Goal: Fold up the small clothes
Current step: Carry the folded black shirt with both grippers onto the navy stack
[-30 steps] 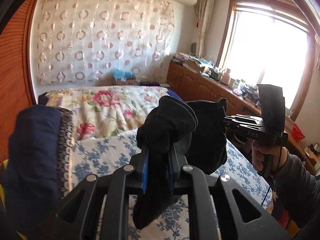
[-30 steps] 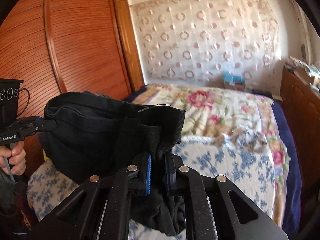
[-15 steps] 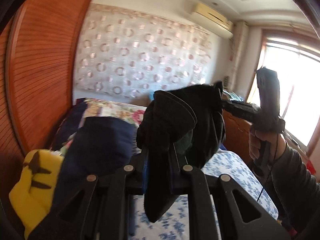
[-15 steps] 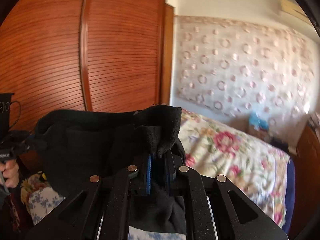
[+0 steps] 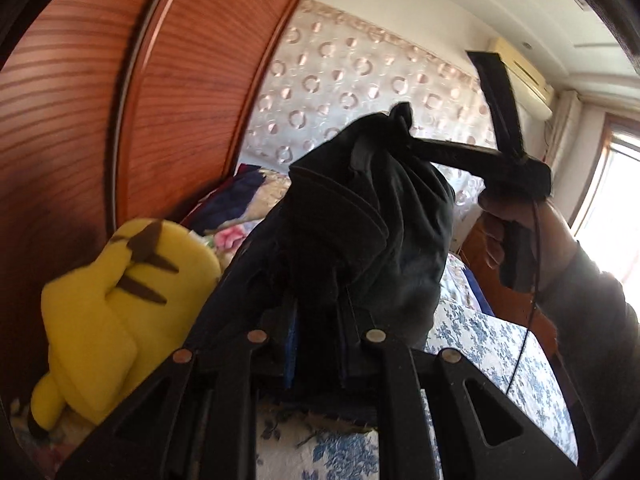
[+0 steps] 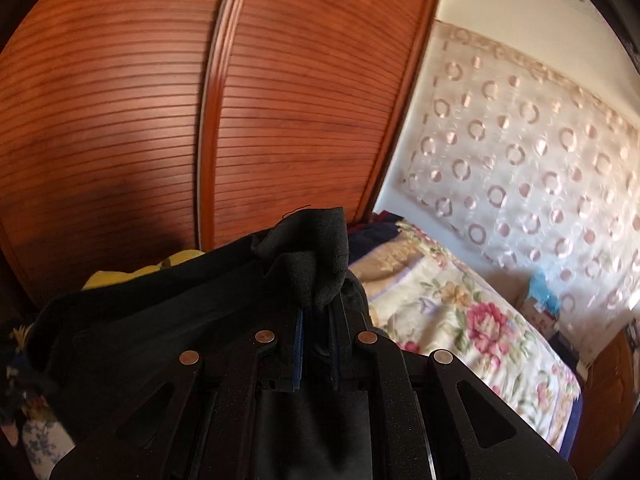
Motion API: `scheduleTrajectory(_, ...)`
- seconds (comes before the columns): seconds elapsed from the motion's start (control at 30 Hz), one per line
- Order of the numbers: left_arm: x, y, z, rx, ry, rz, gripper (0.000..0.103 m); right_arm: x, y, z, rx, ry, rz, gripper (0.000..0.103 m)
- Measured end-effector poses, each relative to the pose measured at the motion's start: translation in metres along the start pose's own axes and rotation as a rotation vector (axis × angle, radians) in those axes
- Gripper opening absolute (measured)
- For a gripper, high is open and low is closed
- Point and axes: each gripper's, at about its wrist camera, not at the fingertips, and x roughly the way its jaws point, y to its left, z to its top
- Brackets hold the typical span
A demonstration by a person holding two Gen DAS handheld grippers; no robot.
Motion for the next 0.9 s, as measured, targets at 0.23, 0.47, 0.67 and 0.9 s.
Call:
scheduleTrajectory(0.23, 0.005, 0.010, -0.012, -0.001, 0.023, 0.032, 0.013, 0.048, 0.020, 0.006, -0.007, 0.071, 0.013, 0.012)
scheduleTrajectory(0.47, -0.003, 0.003, -0.006, 0.041, 0.026, 0.022, 0.018, 0.013, -0.023, -0.011, 0.167, -0.057, -0.035, 0.049)
scheduleTrajectory(0.67, -0.023, 0.004, -0.003, 0.068, 0.005, 0.051, 0.028, -0.013, -0.039, -0.041, 0.198, -0.041, 0.027, 0.050)
scheduleTrajectory(0.9, -0.037, -0.011, 0.001, 0.130, 0.006, 0.036, 0.033, 0.013, -0.045, -0.076, 0.274, 0.041, -0.004, 0.050)
